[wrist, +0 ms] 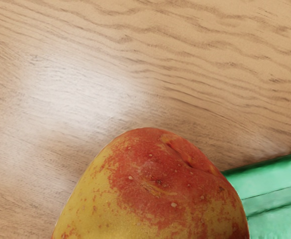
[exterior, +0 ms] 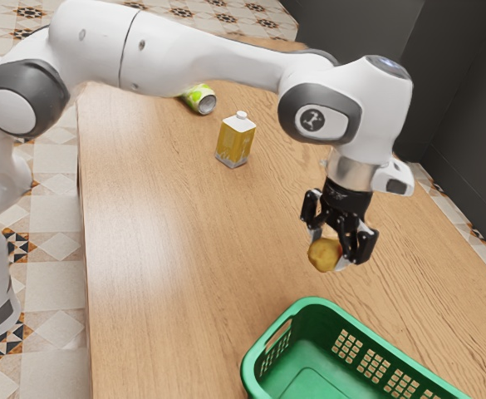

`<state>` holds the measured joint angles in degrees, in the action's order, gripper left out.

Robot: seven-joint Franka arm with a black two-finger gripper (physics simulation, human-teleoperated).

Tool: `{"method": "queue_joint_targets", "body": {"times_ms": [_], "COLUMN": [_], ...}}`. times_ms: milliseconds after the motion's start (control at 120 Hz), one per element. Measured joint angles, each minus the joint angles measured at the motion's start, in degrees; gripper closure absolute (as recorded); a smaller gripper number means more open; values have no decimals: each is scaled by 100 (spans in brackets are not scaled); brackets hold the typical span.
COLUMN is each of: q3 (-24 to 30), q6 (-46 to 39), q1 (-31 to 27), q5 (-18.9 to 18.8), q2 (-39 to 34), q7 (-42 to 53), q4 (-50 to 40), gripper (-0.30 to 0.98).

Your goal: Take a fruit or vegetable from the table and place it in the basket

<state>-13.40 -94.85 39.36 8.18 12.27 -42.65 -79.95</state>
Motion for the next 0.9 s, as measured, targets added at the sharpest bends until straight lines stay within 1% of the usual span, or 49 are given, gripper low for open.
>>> {"method": "queue_joint_targets", "body": {"times_ms": [117, 208, 283, 367, 533, 558, 608, 708, 783, 833, 850, 900], "q3": [800, 1353, 1648, 1745, 1777, 1777, 1777, 1758, 1581, 1593, 1686, 1987], "q6": [176, 155, 60, -93, -484, -562, -727, -920, -630, -274, -150, 266], "q1": [111, 91, 77, 62, 34, 35, 36, 37, 28, 14, -4, -38], "q5": [17, 42, 73, 107, 141, 183, 300, 427, 486, 479, 415, 71], "q2": [12, 478, 893, 1051, 1121, 1118, 1113, 1022, 863, 707, 658, 417], "q7": [-79, -135, -173, -209, -263, -273, -292, -326, -341, -350, -353, -360], "q4": [77, 627, 1071, 1200, 1207, 1126, 972, 884, 1045, 1162, 1200, 1384], "gripper": [32, 32, 32, 33, 34, 27, 19, 9, 6, 4, 3, 2]}}
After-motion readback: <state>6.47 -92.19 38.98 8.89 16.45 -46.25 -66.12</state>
